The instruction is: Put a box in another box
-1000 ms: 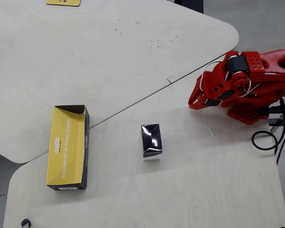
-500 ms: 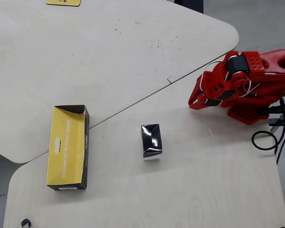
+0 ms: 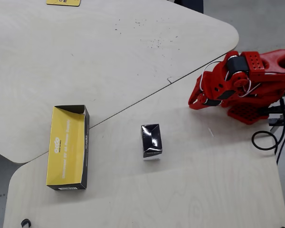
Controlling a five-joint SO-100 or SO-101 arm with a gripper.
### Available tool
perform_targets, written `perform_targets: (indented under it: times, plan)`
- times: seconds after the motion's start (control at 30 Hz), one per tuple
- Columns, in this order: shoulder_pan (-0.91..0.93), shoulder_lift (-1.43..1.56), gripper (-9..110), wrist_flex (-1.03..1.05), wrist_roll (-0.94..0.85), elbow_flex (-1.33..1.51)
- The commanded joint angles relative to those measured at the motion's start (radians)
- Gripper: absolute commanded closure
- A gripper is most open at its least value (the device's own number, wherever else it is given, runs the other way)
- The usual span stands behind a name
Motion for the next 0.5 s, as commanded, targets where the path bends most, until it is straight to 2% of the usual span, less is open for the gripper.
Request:
perform_targets:
  times: [0.0, 0.23, 0.3, 0.47]
  plan:
    - [0.005, 0.003, 102, 0.026, -0.002, -0.002]
    - [-0.002, 0.003, 102, 0.026, -0.011, -0.002]
    - [0.038, 0.003, 99, -0.003, -0.115, -0.002]
    - [0.049, 0.003, 93, -0.117, 0.189, -0.081]
